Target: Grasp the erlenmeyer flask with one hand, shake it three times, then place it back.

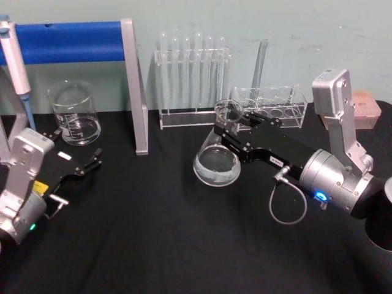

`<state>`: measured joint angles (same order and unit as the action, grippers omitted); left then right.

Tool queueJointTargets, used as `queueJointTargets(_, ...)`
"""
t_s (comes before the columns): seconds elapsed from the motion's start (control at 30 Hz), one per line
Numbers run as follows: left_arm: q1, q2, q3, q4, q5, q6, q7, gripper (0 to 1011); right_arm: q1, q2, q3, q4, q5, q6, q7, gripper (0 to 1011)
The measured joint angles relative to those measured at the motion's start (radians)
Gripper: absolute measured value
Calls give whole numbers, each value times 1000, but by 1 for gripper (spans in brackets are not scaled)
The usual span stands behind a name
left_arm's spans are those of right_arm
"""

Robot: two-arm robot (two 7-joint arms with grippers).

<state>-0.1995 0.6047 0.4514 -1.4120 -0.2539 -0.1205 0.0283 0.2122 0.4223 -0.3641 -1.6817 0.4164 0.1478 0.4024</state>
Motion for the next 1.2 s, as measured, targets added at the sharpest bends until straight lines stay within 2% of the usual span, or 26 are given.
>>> queueJointTargets(0.63, 0, 0, 0, 0, 0, 0, 0, 1001, 20, 30, -44, 63, 19, -51, 50, 447)
queueJointTargets(1.2, 0, 0, 0, 0, 0, 0, 0, 1001, 28, 58, -92, 118, -1, -90, 109, 447)
